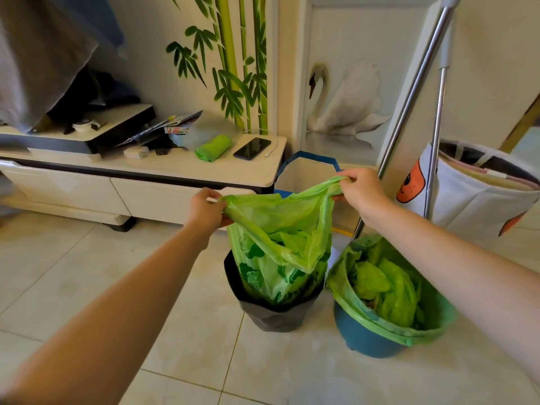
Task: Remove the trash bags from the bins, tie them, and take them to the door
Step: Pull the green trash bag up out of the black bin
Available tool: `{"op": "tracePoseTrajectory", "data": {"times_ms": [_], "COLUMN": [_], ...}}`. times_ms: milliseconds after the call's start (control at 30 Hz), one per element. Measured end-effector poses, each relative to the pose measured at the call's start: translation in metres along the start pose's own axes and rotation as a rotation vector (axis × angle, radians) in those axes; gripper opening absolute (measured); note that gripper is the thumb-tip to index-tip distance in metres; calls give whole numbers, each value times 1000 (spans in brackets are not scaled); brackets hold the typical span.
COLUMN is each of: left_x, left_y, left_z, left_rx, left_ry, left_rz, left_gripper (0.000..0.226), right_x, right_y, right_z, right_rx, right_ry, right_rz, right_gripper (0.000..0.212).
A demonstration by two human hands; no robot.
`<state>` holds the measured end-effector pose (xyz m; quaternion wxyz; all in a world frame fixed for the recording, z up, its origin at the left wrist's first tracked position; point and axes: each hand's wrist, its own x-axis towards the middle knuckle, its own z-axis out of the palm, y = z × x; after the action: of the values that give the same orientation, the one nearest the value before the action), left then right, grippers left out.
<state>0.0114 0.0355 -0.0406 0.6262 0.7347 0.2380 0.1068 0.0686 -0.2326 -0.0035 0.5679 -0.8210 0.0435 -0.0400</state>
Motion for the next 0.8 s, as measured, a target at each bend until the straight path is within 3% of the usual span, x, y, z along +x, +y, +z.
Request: {"op": "tracePoseTrajectory", "data": {"times_ms": [267,800], "left_x": [-18,-100], "left_y": [61,134], "left_z": [-7,-65], "left_rx": [-150,-262], "left_ry": [57,271], "left_rz": [168,360], "left_gripper": [8,6], "right_x": [-9,-75], "right_y": [-46,-123], "right_z": [-18,-99], "right_rx": [224,387], "right_ry": [71,193], "right_rz": [-238,-361], "right_gripper": [16,14]}}
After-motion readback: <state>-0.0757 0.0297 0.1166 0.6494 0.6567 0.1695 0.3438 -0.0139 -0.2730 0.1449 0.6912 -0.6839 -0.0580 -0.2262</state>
